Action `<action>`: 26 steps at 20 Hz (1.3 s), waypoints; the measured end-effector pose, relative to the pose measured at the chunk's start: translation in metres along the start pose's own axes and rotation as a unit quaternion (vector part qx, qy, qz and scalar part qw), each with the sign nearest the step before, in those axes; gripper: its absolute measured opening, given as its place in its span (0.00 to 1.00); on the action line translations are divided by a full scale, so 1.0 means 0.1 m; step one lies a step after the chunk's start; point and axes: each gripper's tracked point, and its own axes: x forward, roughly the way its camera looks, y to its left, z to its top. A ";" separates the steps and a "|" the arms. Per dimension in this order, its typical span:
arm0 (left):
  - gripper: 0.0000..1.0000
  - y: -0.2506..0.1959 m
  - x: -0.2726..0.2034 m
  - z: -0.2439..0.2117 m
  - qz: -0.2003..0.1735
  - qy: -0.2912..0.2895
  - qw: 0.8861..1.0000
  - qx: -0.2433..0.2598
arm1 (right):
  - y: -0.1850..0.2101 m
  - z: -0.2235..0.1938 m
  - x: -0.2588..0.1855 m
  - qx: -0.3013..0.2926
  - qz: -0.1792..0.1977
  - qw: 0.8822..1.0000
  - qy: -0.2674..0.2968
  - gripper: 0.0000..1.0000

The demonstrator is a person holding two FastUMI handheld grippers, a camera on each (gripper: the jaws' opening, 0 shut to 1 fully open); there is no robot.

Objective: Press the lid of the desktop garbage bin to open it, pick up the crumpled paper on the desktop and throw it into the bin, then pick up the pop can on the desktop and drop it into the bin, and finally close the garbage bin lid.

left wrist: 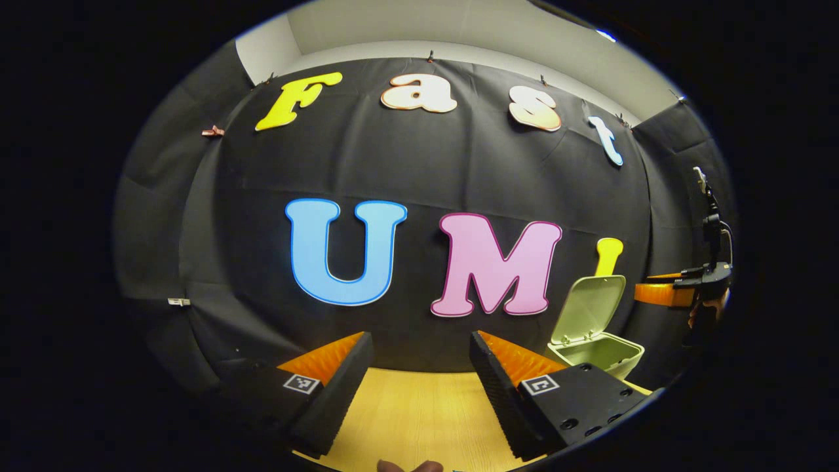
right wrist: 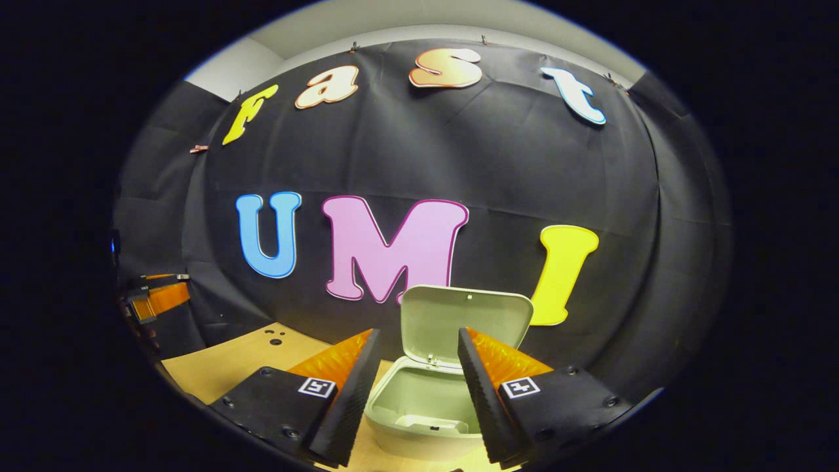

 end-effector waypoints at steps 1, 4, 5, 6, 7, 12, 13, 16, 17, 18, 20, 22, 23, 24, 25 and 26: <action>0.96 -0.03 -0.01 -0.08 -0.006 0.006 1.000 -0.001 | 0.05 0.00 -0.04 0.002 0.003 1.000 -0.002 0.78; 0.96 -0.08 -0.05 -0.40 -0.019 0.036 0.999 0.002 | 0.15 0.01 -0.17 0.005 0.015 1.000 -0.003 0.80; 0.96 -0.09 -0.06 -0.55 -0.021 0.051 0.998 0.005 | 0.17 0.02 -0.19 0.004 0.016 1.000 -0.005 0.81; 0.96 -0.09 -0.07 -0.68 -0.023 0.065 0.998 0.007 | 0.19 0.02 -0.22 0.003 0.019 1.000 -0.005 0.81; 0.96 -0.11 -0.09 -0.84 -0.026 0.080 0.996 0.008 | 0.21 0.03 -0.25 0.003 0.022 1.000 -0.006 0.81; 0.96 -0.21 -0.21 -1.58 -0.037 0.158 0.987 0.014 | 0.27 0.06 -0.37 0.001 0.033 0.999 -0.007 0.81; 0.96 -0.24 -0.25 -1.75 -0.038 0.173 0.984 0.017 | 0.27 0.05 -0.38 -0.001 0.034 0.999 -0.006 0.81; 0.96 -0.32 -0.36 -2.23 -0.047 0.221 0.974 0.018 | 0.24 0.05 -0.42 -0.007 0.035 0.999 -0.005 0.81; 0.96 -0.35 -0.39 -2.39 -0.050 0.235 0.970 0.019 | 0.22 0.05 -0.44 -0.007 0.034 0.999 -0.004 0.81; 0.96 -0.37 -0.42 -2.53 -0.052 0.250 0.967 0.021 | 0.21 0.04 -0.46 -0.006 0.035 0.999 -0.003 0.81; 0.96 -0.39 -0.47 -2.82 -0.056 0.278 0.959 0.024 | 0.17 0.03 -0.49 -0.002 0.033 0.999 0.001 0.81; 0.95 -0.43 -0.52 -3.13 -0.062 0.308 0.949 0.026 | 0.13 0.02 -0.53 -0.001 0.032 0.999 0.005 0.81; 0.96 -0.45 -0.56 -3.27 -0.066 0.322 0.944 0.029 | 0.11 0.02 -0.55 -0.003 0.030 1.000 0.008 0.81; 0.95 -0.47 -0.58 -3.40 -0.069 0.334 0.939 0.031 | 0.08 0.00 -0.56 -0.006 0.029 1.000 0.010 0.82; 0.95 -0.50 -0.61 -3.52 -0.073 0.345 0.935 0.032 | 0.05 0.00 -0.58 -0.010 0.027 1.000 0.012 0.82; 0.94 -0.53 -0.63 -3.63 -0.076 0.356 0.931 0.033 | 0.04 -0.01 -0.60 -0.014 0.026 0.999 0.014 0.82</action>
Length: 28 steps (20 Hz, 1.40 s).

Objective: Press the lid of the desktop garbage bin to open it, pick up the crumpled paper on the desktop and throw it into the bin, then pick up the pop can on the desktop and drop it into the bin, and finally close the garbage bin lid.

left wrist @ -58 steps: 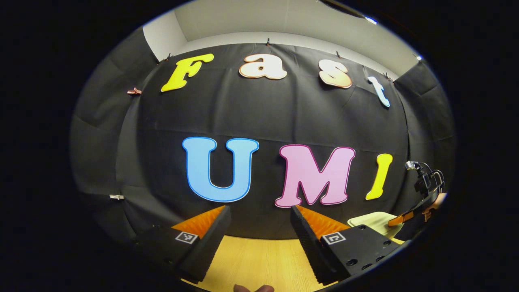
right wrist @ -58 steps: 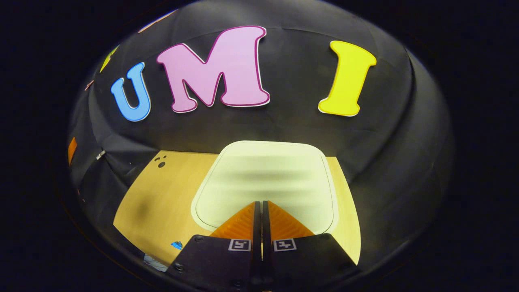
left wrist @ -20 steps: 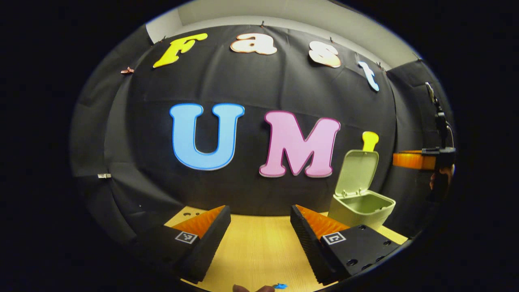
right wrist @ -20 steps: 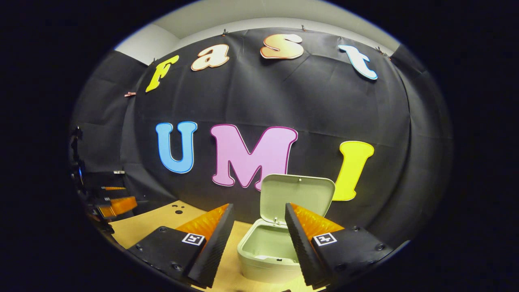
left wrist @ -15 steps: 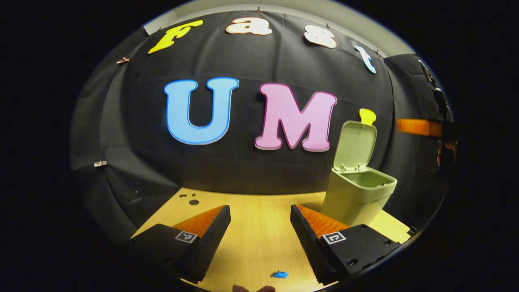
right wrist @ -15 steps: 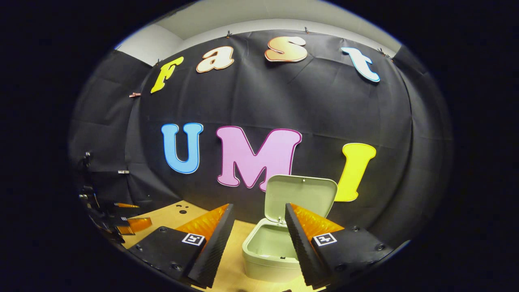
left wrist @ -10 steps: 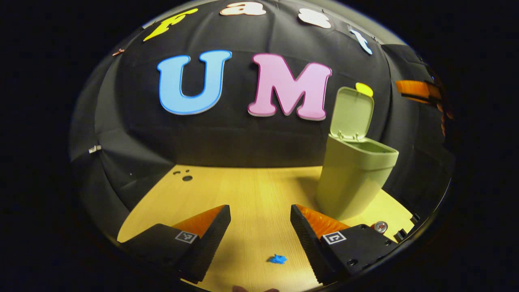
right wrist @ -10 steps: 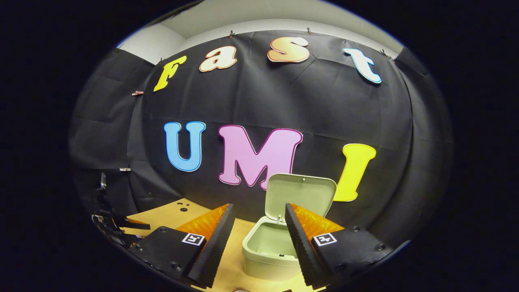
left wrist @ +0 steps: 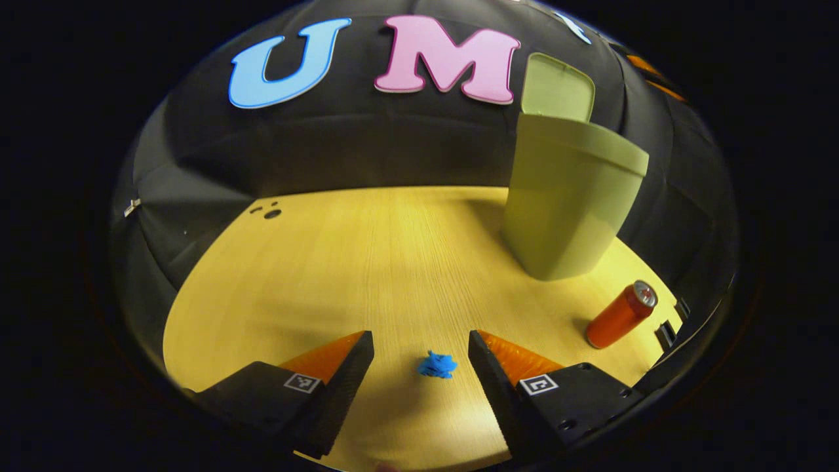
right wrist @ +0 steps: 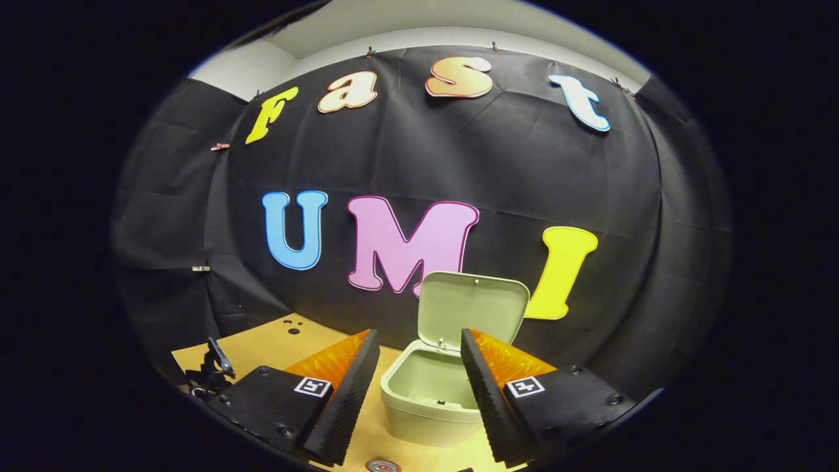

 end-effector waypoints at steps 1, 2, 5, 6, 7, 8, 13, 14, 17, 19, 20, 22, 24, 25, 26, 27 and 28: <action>0.94 -0.02 0.06 -0.09 -0.001 0.011 1.000 0.002 | -0.01 -0.01 -0.02 -0.003 -0.001 1.000 0.002 0.82; 0.94 -0.03 0.11 -0.18 -0.001 0.020 1.000 0.004 | -0.02 -0.01 -0.02 -0.004 -0.002 1.000 0.004 0.82; 0.91 -0.07 0.21 -0.32 0.000 0.040 0.999 0.013 | -0.05 -0.03 -0.06 0.000 -0.006 1.000 0.008 0.82; 0.89 -0.09 0.23 -0.34 0.000 0.042 0.999 0.014 | -0.04 -0.05 -0.06 0.003 -0.005 1.000 0.010 0.82; 0.88 -0.11 0.26 -0.37 -0.001 0.045 0.999 0.015 | -0.02 -0.07 -0.06 0.004 -0.002 1.000 0.013 0.82; 0.86 -0.10 0.29 -0.38 0.000 0.047 0.999 0.015 | 0.00 -0.10 -0.07 0.004 -0.001 1.000 0.017 0.82; 0.76 -0.12 0.42 -0.43 0.000 0.056 0.998 0.021 | 0.13 -0.21 -0.11 0.011 0.013 0.999 0.030 0.82; 0.76 -0.12 0.44 -0.44 0.001 0.058 0.998 0.022 | 0.15 -0.24 -0.10 0.011 0.015 0.999 0.032 0.82; 0.65 -0.12 0.48 -0.44 0.004 0.059 0.998 0.023 | 0.20 -0.27 -0.10 0.012 0.021 0.999 0.036 0.82; 0.57 -0.13 0.50 -0.44 0.005 0.059 0.998 0.025 | 0.22 -0.29 -0.10 0.010 0.023 0.999 0.038 0.82; 0.53 -0.13 0.51 -0.45 0.006 0.061 0.998 0.023 | 0.22 -0.31 -0.10 0.010 0.024 0.999 0.040 0.82; 0.47 -0.14 0.51 -0.43 0.006 0.056 0.998 0.022 | 0.23 -0.32 -0.10 0.011 0.024 0.999 0.042 0.82; 0.46 -0.15 0.50 -0.41 0.002 0.051 0.998 0.024 | 0.21 -0.33 -0.11 0.012 0.023 0.999 0.041 0.82; 0.48 -0.16 0.48 -0.38 0.001 0.048 0.999 0.024 | 0.20 -0.34 -0.11 0.012 0.023 0.999 0.042 0.82; 0.45 -0.16 0.47 -0.34 0.000 0.044 0.999 0.024 | 0.19 -0.34 -0.11 0.012 0.022 0.999 0.043 0.82; 0.44 -0.15 0.45 -0.29 0.000 0.040 0.999 0.023 | 0.18 -0.35 -0.11 0.013 0.021 0.999 0.043 0.82; 0.42 -0.14 0.42 -0.21 -0.001 0.034 0.999 0.021 | 0.17 -0.35 -0.11 0.016 0.020 0.999 0.042 0.82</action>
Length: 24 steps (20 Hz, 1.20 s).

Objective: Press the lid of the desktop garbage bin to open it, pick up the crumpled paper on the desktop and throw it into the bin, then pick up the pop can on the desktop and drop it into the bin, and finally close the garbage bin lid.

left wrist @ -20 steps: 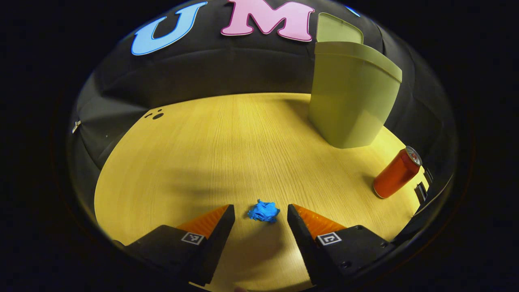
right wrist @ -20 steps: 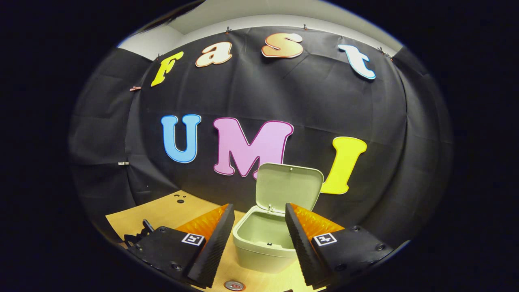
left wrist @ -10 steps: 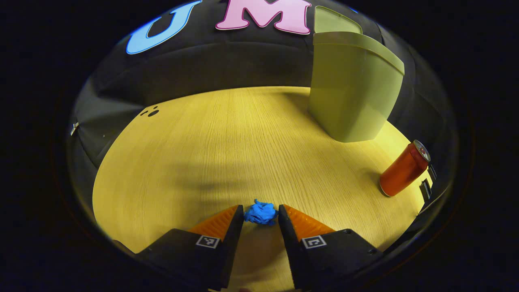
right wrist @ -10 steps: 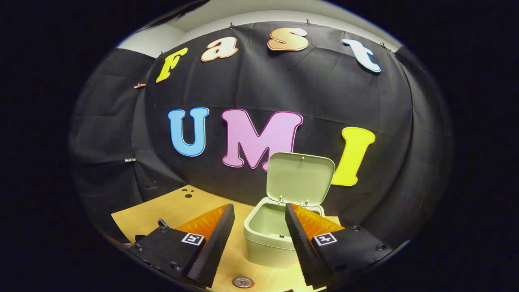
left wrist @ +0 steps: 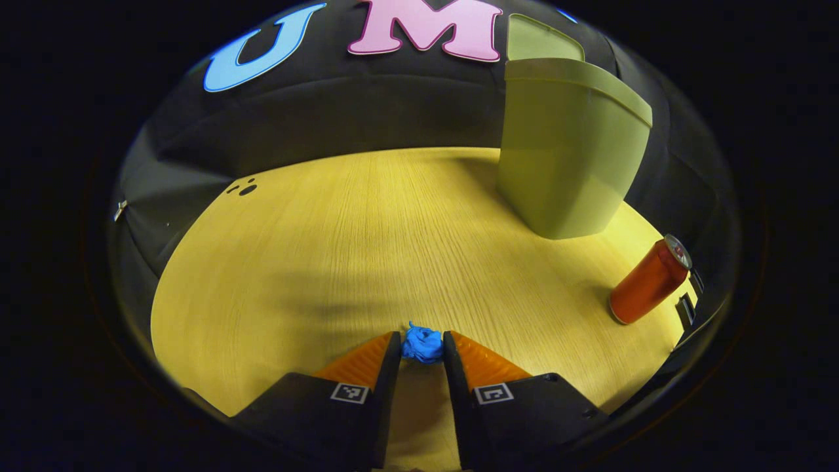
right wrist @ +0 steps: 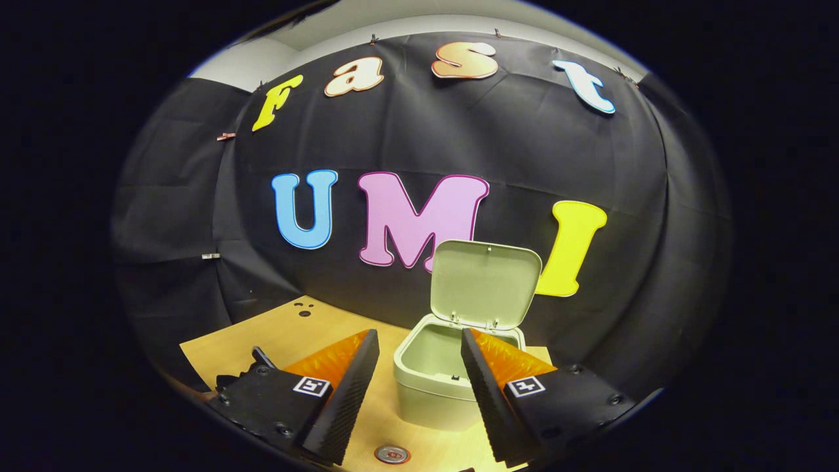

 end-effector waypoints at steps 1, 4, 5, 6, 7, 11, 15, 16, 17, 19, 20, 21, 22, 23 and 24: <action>0.43 -0.01 -0.05 0.10 -0.001 -0.009 1.000 -0.001 | -0.01 0.00 0.00 0.002 -0.001 1.000 0.000 0.82; 0.42 -0.06 -0.25 0.54 -0.008 -0.053 0.999 -0.003 | -0.04 -0.02 -0.01 0.006 -0.004 1.000 -0.002 0.82; 0.42 -0.08 -0.32 0.73 -0.013 -0.071 0.997 -0.004 | -0.05 -0.02 -0.01 0.007 -0.005 1.000 -0.003 0.82; 0.42 -0.10 -0.41 0.93 -0.016 -0.090 0.996 -0.005 | -0.06 -0.02 -0.02 0.008 -0.007 1.000 -0.005 0.82; 0.42 -0.13 -0.50 1.15 -0.021 -0.111 0.994 -0.006 | -0.06 -0.03 -0.03 0.009 -0.007 1.000 -0.005 0.82; 0.44 -0.30 -0.88 2.10 -0.045 -0.200 0.979 -0.001 | -0.11 -0.09 -0.10 0.017 -0.013 1.000 -0.002 0.82; 0.44 -0.54 -1.17 2.86 -0.069 -0.273 0.960 0.014 | -0.19 -0.17 -0.17 0.020 -0.022 1.000 0.004 0.82; 0.44 -0.61 -1.22 2.99 -0.078 -0.284 0.956 0.016 | -0.21 -0.19 -0.19 0.020 -0.024 0.999 0.006 0.82; 0.44 -0.68 -1.25 3.11 -0.084 -0.292 0.953 0.018 | -0.24 -0.21 -0.21 0.021 -0.027 0.999 0.007 0.82; 0.44 -0.83 -1.24 3.26 -0.096 -0.301 0.948 0.029 | -0.29 -0.22 -0.24 0.024 -0.033 0.999 0.008 0.82; 0.44 -0.92 -1.23 3.31 -0.103 -0.303 0.947 0.035 | -0.32 -0.22 -0.26 0.026 -0.036 0.999 0.008 0.82; 0.44 -1.02 -1.22 3.36 -0.111 -0.306 0.945 0.039 | -0.34 -0.22 -0.27 0.028 -0.039 0.999 0.008 0.82; 0.43 -1.12 -1.20 3.39 -0.119 -0.306 0.943 0.044 | -0.36 -0.22 -0.29 0.029 -0.041 0.999 0.007 0.82; 0.43 -1.22 -1.19 3.42 -0.127 -0.306 0.942 0.049 | -0.39 -0.22 -0.31 0.029 -0.044 0.999 0.007 0.82; 0.43 -1.31 -1.16 3.42 -0.134 -0.304 0.942 0.054 | -0.42 -0.22 -0.31 0.029 -0.048 0.998 0.007 0.82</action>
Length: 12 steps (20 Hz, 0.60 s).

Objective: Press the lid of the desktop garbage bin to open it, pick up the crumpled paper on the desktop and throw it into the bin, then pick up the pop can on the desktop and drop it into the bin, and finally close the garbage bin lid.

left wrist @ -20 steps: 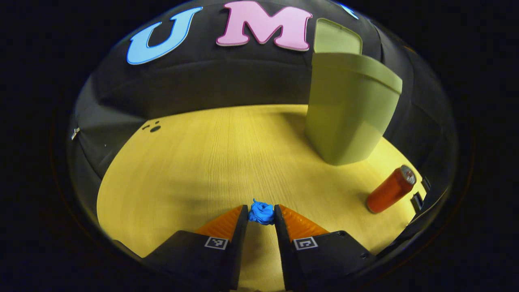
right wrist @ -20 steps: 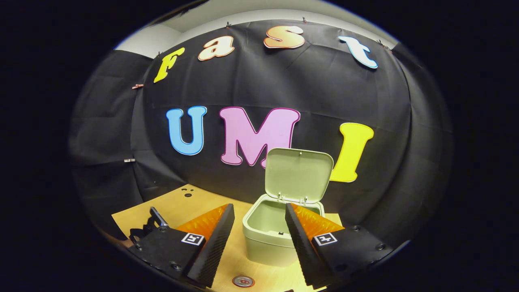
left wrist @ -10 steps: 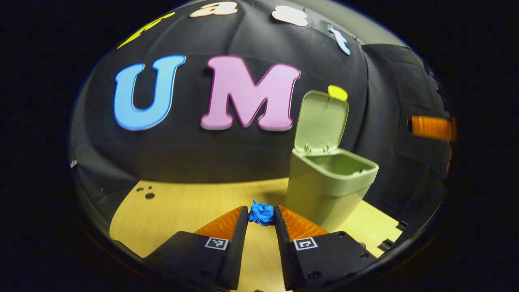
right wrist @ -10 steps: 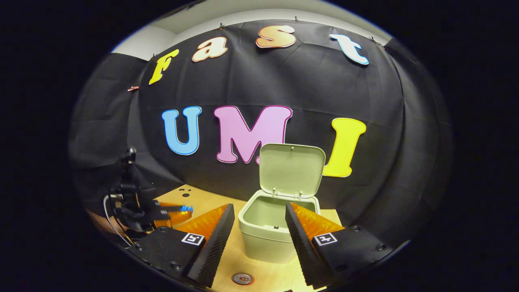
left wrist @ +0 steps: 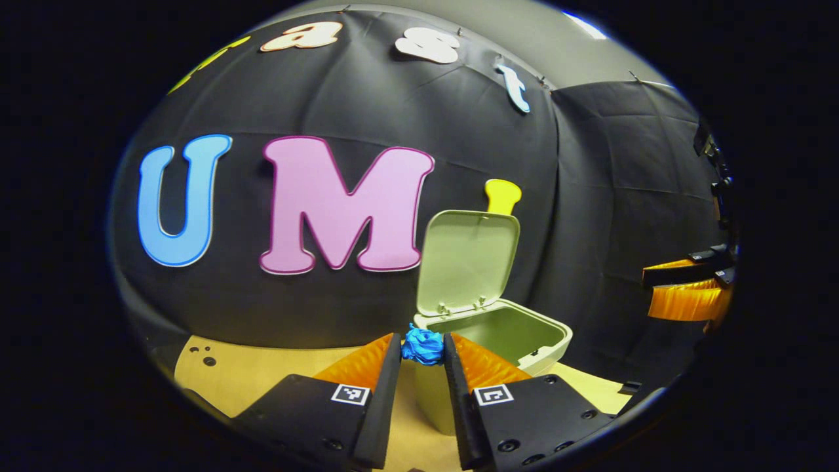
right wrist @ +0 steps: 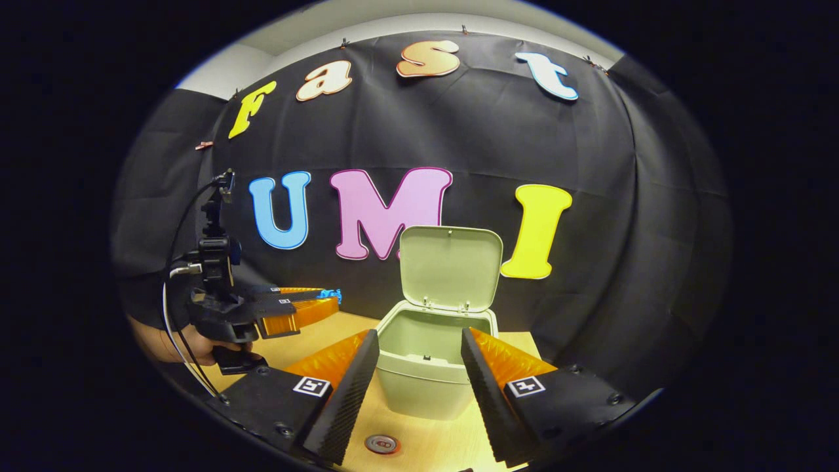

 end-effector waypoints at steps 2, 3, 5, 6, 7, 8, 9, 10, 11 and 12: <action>0.44 -0.15 0.10 -0.01 -0.014 0.004 1.000 0.005 | -0.04 -0.01 -0.03 0.003 -0.005 1.000 0.000 0.82; 0.44 -0.20 0.15 -0.01 -0.019 0.004 1.000 0.007 | -0.06 -0.01 -0.05 0.006 -0.007 1.000 0.000 0.82; 0.44 -0.30 0.23 -0.03 -0.029 0.006 0.999 0.011 | -0.10 -0.02 -0.07 0.009 -0.010 1.000 -0.001 0.82; 0.44 -0.33 0.28 -0.05 -0.032 0.010 0.999 0.012 | -0.12 -0.04 -0.08 0.009 -0.012 1.000 0.002 0.82; 0.44 -0.37 0.32 -0.06 -0.036 0.012 0.999 0.011 | -0.13 -0.05 -0.10 0.009 -0.013 1.000 0.002 0.82; 0.44 -0.40 0.37 -0.09 -0.039 0.014 0.999 0.010 | -0.14 -0.08 -0.11 0.009 -0.014 1.000 0.004 0.82; 0.44 -0.43 0.42 -0.10 -0.042 0.016 0.999 0.008 | -0.15 -0.10 -0.13 0.009 -0.014 1.000 0.007 0.82; 0.44 -0.46 0.47 -0.14 -0.045 0.021 0.999 0.008 | -0.14 -0.13 -0.14 0.009 -0.013 1.000 0.009 0.82; 0.44 -0.50 0.52 -0.17 -0.048 0.027 0.998 0.009 | -0.14 -0.15 -0.14 0.007 -0.012 1.000 0.012 0.82; 0.44 -0.51 0.54 -0.22 -0.048 0.035 0.998 0.009 | -0.14 -0.18 -0.14 0.004 -0.010 1.000 0.014 0.83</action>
